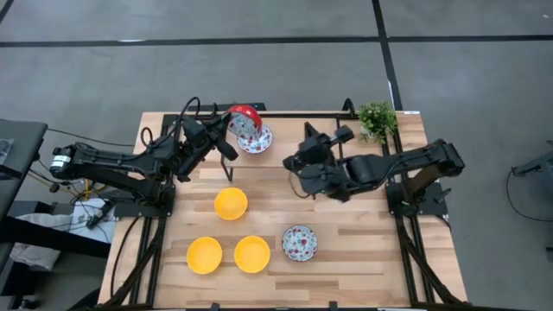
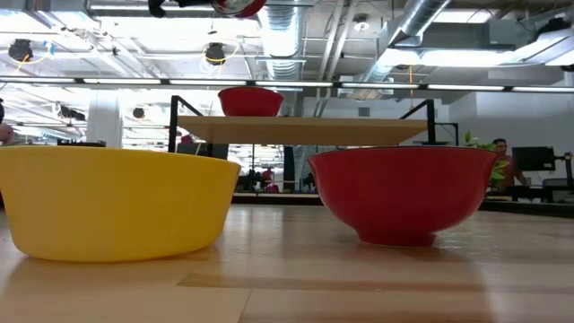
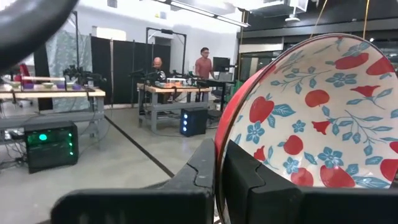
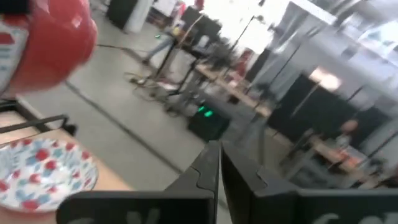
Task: Pick & Place Mini bowls
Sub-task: Stack the top red bowl on the red bowl on the shelf
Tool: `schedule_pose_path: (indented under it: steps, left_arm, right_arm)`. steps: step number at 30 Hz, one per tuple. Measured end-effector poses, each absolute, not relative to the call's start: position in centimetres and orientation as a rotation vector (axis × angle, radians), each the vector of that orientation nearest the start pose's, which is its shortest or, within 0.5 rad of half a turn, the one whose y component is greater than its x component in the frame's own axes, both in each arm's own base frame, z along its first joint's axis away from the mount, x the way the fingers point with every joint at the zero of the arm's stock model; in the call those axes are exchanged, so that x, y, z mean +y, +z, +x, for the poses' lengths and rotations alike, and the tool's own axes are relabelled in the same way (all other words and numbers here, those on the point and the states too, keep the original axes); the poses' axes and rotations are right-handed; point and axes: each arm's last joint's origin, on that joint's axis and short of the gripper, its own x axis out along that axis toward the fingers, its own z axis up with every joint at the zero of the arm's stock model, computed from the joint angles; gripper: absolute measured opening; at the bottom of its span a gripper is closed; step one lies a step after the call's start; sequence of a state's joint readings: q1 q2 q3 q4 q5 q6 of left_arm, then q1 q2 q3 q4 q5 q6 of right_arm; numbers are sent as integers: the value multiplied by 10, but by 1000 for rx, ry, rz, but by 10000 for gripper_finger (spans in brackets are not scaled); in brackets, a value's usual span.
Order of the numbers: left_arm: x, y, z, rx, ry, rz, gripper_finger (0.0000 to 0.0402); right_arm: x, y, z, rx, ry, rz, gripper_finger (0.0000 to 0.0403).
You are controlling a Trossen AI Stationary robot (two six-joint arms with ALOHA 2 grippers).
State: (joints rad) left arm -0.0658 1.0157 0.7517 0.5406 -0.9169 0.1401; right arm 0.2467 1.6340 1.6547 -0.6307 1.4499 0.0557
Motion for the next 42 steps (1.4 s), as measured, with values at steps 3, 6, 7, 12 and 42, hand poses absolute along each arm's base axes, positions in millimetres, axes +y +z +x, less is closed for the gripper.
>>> schedule_pose_path:
  steps: [3, 6, 7, 12, 42]
  left_arm:
    - [10, 344, 216, -197, 861, -33, 8]
    - [14, 342, 217, -187, 876, -72, 8]
    - [16, 342, 218, -179, 881, -84, 8]
    - [27, 347, 226, -154, 857, -153, 8]
    - [99, 334, 240, 193, 727, -668, 8]
  right_arm:
    - [39, 388, 311, 441, -1139, -329, 4]
    - [25, 387, 290, 512, -1145, -262, 3]
    - [23, 387, 284, 531, -1146, -252, 3]
    - [26, 391, 267, 584, -1114, -274, 1]
    - [-15, 343, 188, 282, -72, -67, 0]
